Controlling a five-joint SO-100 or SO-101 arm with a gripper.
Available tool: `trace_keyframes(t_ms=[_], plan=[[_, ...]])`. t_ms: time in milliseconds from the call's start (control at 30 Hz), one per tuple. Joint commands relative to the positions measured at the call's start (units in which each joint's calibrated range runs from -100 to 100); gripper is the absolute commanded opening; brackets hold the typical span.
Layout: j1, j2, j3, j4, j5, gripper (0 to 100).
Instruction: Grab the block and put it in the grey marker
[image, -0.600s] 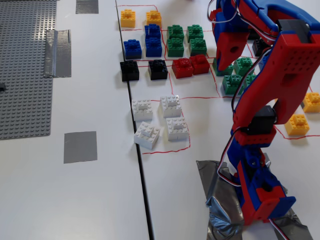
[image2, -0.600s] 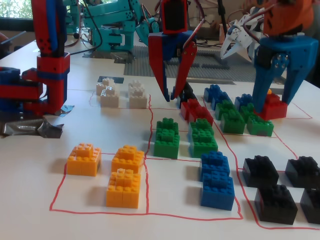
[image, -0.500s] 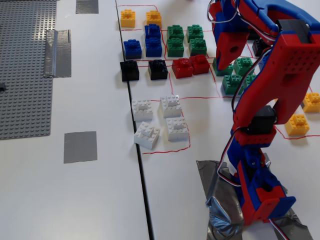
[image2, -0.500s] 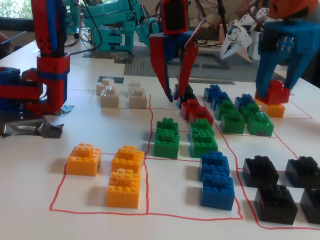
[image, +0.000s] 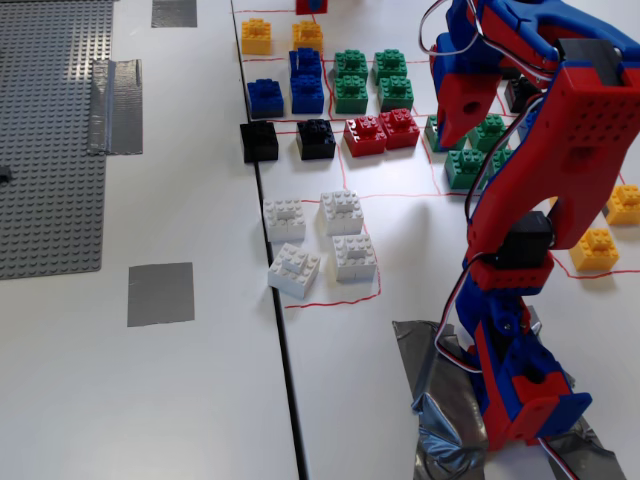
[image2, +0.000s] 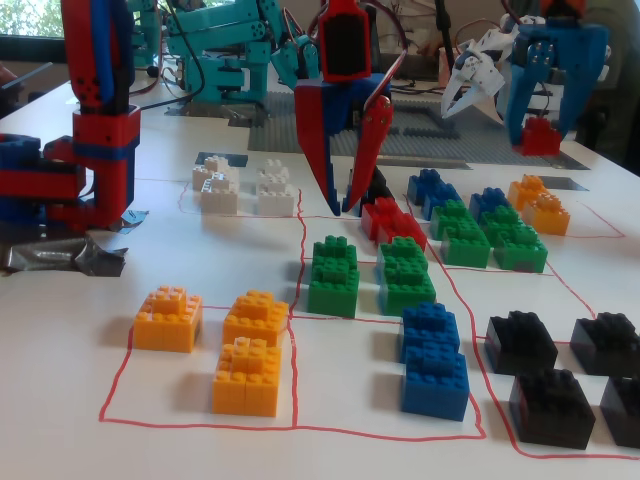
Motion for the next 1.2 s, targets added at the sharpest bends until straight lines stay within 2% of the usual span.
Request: trace_keyframes(t_ms=[0,167,300,367,667,1167], plan=[[0.77,-3.88,-2.91,-1.32,1.32,0],[0.96,-3.8,-3.27,-2.29,3.32,6],[1.06,-3.47,-3.18,-2.29,4.4,19],[0.86,-2.97,-3.45,-2.45,4.98,22],[-0.8,2.48,-8.54,-2.86,5.08,27],[-2.77,10.23,-15.44,-3.59,5.27,27]])
